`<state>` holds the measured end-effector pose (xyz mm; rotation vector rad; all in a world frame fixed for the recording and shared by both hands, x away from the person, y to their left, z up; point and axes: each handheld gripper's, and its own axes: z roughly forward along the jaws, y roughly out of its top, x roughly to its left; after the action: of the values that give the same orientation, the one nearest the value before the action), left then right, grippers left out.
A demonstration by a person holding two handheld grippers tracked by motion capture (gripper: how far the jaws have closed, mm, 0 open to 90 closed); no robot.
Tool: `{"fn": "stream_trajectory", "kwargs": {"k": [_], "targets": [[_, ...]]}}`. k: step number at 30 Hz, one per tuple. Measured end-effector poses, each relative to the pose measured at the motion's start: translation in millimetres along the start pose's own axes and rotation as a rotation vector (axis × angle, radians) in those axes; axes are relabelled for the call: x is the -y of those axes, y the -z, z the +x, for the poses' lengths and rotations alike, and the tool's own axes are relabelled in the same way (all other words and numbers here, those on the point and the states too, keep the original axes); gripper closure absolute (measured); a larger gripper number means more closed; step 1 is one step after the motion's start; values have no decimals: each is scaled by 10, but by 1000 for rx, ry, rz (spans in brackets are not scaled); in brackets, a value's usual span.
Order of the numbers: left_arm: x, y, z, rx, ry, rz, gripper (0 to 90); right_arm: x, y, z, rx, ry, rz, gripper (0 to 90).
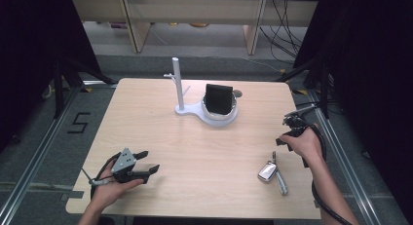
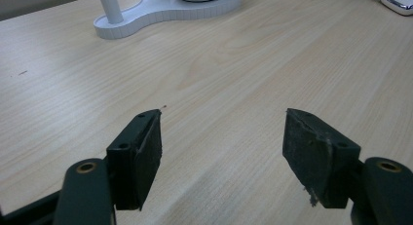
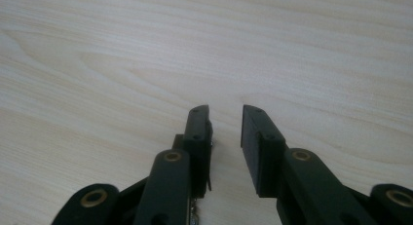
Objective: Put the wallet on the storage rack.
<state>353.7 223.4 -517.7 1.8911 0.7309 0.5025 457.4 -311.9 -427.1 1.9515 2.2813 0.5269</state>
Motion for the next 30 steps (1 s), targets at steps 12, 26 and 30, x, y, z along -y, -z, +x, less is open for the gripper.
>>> {"fn": "stream_trajectory", "kwargs": {"k": [12, 26, 30], "targets": [[2, 2, 1, -4, -4, 12, 304, -15, -184, -19, -16, -13, 41, 757], [6, 0, -5, -3, -3, 10, 304, -52, -338, 28, -14, -36, 120, 773], [10, 3, -3, -3, -3, 13, 304, -73, -383, 3, -21, 15, 121, 780]]}}
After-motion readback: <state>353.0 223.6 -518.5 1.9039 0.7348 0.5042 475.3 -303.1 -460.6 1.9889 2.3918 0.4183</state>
